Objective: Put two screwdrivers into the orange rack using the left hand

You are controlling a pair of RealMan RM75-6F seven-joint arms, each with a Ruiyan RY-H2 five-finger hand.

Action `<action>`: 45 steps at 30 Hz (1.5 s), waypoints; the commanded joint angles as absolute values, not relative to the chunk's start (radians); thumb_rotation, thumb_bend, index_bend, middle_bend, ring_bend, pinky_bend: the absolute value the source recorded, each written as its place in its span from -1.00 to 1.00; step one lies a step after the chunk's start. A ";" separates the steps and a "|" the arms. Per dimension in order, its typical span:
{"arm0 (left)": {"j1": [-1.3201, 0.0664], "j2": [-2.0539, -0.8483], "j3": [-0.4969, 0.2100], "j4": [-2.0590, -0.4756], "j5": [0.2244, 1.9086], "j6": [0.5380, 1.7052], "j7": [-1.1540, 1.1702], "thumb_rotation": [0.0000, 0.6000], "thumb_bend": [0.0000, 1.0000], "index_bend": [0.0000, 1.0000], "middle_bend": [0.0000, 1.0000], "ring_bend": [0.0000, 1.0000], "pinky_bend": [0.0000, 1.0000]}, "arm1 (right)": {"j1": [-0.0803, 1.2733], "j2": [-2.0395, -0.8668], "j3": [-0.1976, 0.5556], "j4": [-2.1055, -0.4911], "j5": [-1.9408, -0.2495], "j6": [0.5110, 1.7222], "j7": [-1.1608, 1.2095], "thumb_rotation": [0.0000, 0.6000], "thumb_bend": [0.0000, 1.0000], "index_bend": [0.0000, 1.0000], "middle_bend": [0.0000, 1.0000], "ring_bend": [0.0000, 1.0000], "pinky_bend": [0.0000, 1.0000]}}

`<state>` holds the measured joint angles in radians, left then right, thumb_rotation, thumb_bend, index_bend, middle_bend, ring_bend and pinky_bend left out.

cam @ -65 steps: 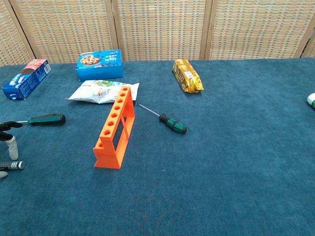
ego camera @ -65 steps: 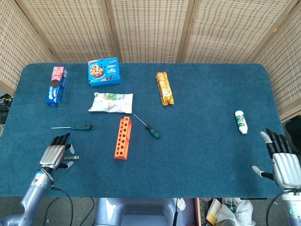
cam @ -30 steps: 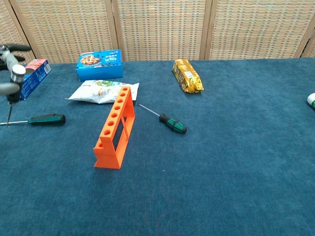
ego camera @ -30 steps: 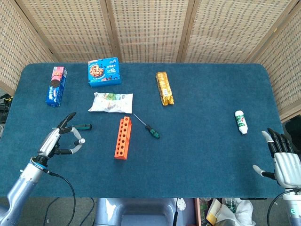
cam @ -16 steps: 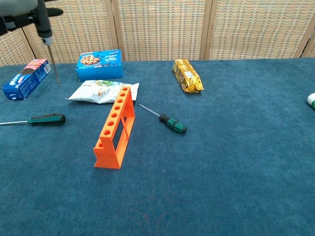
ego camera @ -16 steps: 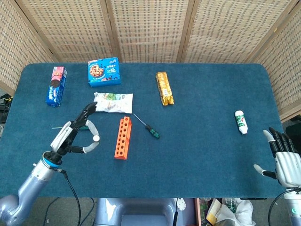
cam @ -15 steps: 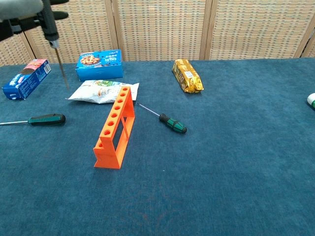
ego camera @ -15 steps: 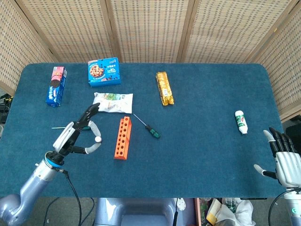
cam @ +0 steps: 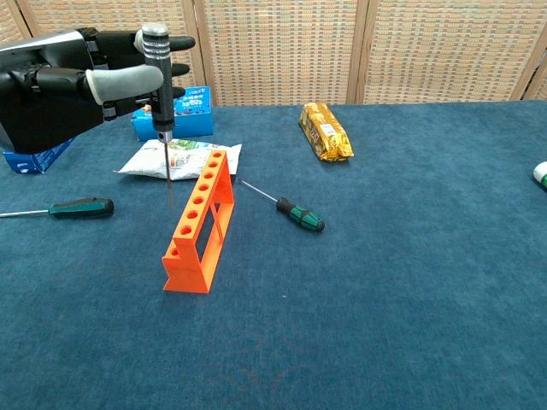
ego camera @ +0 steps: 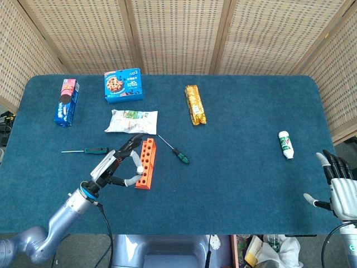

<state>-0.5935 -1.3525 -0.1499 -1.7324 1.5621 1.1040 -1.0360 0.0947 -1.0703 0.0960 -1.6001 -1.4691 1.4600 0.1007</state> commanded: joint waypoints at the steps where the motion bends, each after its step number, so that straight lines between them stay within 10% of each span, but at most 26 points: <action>1: -0.599 -1.359 -0.147 -1.725 1.555 1.098 -1.033 1.00 -0.14 0.24 -1.00 -1.00 -1.00 | 0.096 -1.070 0.095 -1.600 -1.470 1.457 0.101 1.00 -1.00 -1.00 -1.00 -1.00 -1.00; 45: -0.636 -1.464 -0.119 -1.609 1.521 1.089 -1.063 1.00 -0.11 0.24 -1.00 -1.00 -1.00 | 0.098 -1.065 0.095 -1.600 -1.463 1.448 0.111 1.00 -1.00 -1.00 -1.00 -1.00 -1.00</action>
